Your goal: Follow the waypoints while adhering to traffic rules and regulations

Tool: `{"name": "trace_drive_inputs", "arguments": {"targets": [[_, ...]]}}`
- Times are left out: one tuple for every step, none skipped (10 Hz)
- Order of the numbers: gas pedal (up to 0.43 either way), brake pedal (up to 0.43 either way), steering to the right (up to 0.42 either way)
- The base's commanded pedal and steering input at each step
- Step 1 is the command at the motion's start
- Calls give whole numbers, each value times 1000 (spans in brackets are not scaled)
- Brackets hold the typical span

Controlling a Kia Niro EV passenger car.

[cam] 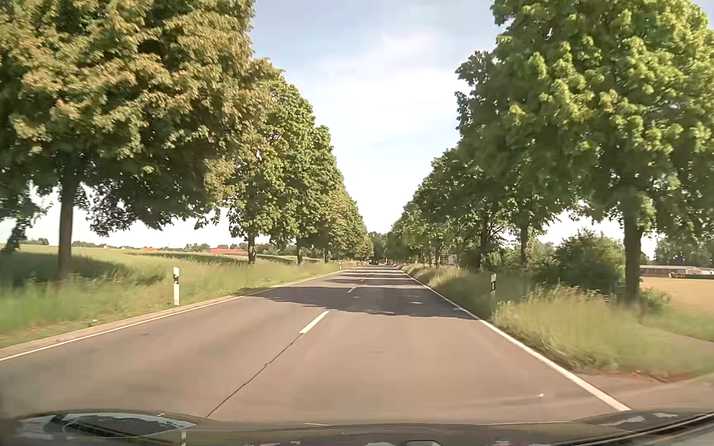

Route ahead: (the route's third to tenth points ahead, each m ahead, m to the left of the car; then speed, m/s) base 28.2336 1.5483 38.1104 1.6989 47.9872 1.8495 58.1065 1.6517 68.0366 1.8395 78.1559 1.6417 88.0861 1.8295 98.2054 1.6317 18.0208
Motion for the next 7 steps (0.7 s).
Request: {"name": "trace_drive_inputs", "arguments": {"targets": [[228, 0, 2], [228, 0, 2], [228, 0, 3], [228, 0, 3], [228, 0, 4], [228, 0, 5], [228, 0, 5]]}}
